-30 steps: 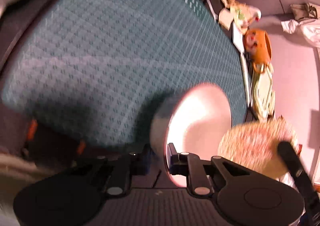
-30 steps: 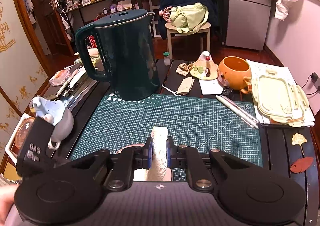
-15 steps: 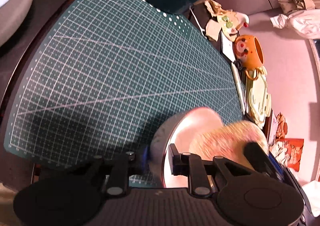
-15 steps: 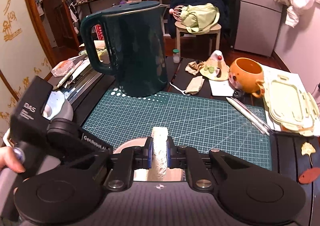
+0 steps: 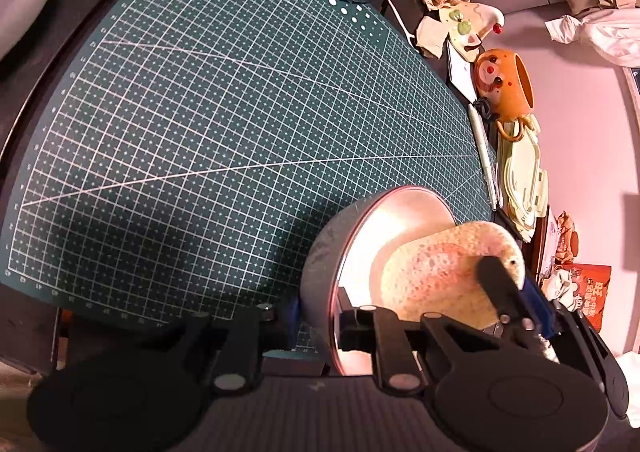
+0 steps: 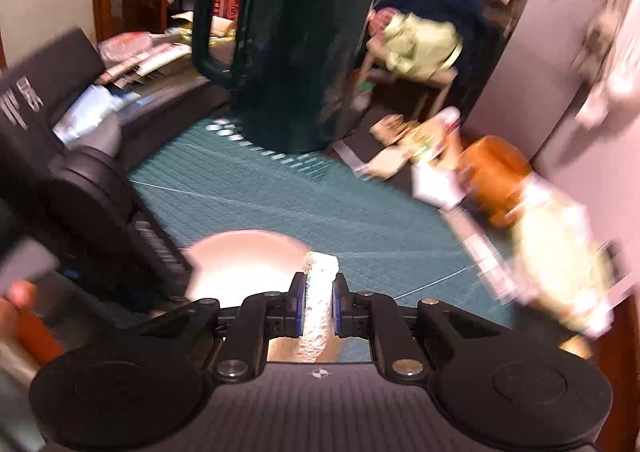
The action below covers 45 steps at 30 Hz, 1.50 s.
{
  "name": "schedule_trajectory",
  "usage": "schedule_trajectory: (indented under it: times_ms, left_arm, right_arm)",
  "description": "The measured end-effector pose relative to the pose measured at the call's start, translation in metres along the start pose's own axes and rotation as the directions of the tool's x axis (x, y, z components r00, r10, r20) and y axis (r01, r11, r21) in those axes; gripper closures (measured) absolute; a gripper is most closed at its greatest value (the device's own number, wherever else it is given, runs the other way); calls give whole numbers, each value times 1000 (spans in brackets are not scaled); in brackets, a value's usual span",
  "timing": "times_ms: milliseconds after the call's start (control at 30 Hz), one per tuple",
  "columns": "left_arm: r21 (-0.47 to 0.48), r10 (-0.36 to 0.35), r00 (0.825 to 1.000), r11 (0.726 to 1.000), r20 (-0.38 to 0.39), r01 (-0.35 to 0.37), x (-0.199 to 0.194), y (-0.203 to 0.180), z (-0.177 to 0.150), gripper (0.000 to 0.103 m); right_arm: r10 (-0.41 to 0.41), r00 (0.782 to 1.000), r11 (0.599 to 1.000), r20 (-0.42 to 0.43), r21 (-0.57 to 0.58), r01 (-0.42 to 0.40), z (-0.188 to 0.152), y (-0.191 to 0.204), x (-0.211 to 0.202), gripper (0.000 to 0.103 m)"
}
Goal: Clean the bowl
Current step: 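Lift the sponge out with the right gripper and press it back into the bowl, then hold the bowl with the left gripper while the right gripper scrubs the bowl bottom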
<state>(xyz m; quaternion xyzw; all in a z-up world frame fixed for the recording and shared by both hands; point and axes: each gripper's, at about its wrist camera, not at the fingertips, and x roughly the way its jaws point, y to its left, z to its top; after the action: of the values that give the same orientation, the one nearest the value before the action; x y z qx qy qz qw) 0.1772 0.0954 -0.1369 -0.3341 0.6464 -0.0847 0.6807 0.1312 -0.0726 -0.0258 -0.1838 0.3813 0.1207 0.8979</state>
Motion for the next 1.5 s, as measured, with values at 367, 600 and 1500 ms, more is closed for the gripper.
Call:
schedule_trajectory:
  times_ms: [367, 600, 1500]
  left_arm:
    - [-13, -14, 1000, 1000, -10, 13, -3, 2, 3, 88]
    - [-27, -26, 1000, 999, -17, 26, -1, 5, 7, 88]
    - [-50, -51, 998, 998, -28, 50, 3, 6, 1, 86]
  right_arm:
    - [132, 989, 987, -71, 106, -124, 2, -13, 3, 91]
    - [202, 959, 975, -201, 138, -177, 18, -12, 20, 91]
    - [64, 974, 997, -216, 49, -54, 15, 1, 28, 92]
